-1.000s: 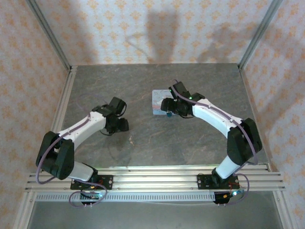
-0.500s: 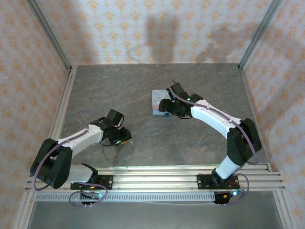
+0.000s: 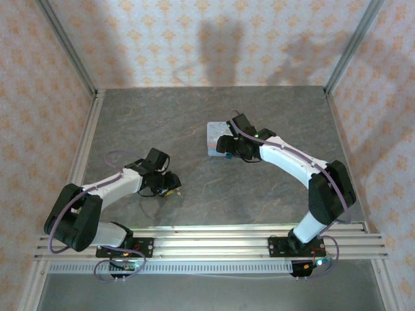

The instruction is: Unlock a padlock with a key

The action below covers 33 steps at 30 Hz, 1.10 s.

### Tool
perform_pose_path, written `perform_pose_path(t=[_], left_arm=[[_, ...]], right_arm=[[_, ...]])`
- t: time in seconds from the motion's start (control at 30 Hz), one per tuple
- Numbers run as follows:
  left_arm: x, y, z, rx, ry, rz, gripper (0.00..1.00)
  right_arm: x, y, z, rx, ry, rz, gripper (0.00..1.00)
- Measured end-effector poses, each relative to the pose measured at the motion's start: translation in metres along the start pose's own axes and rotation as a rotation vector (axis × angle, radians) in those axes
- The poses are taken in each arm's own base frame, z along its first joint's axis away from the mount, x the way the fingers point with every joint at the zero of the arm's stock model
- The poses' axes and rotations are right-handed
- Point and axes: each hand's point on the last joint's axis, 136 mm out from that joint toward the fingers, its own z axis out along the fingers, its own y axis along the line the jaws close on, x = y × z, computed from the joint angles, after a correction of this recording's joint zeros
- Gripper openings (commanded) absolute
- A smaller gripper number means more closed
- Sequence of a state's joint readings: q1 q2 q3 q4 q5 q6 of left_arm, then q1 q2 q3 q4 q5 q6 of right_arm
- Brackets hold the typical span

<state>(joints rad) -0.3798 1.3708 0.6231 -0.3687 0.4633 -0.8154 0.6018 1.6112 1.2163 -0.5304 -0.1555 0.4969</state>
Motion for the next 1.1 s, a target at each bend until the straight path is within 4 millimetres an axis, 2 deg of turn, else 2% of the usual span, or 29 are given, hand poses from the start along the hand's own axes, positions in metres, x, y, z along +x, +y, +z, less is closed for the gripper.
perform_pose_path(t=[0.37,1.1], left_arm=[[0.0019,0.0056,0.008,-0.021,0.019,-0.016,0.31],[0.002,0.0063,0.0083,-0.025,0.022,-0.025,0.27]], right_arm=[[-0.0004,-0.0004,-0.0001,0.002,-0.002,0.0,0.82],[0.0002,-0.001,0.0004,0.004,-0.001,0.0,0.82]])
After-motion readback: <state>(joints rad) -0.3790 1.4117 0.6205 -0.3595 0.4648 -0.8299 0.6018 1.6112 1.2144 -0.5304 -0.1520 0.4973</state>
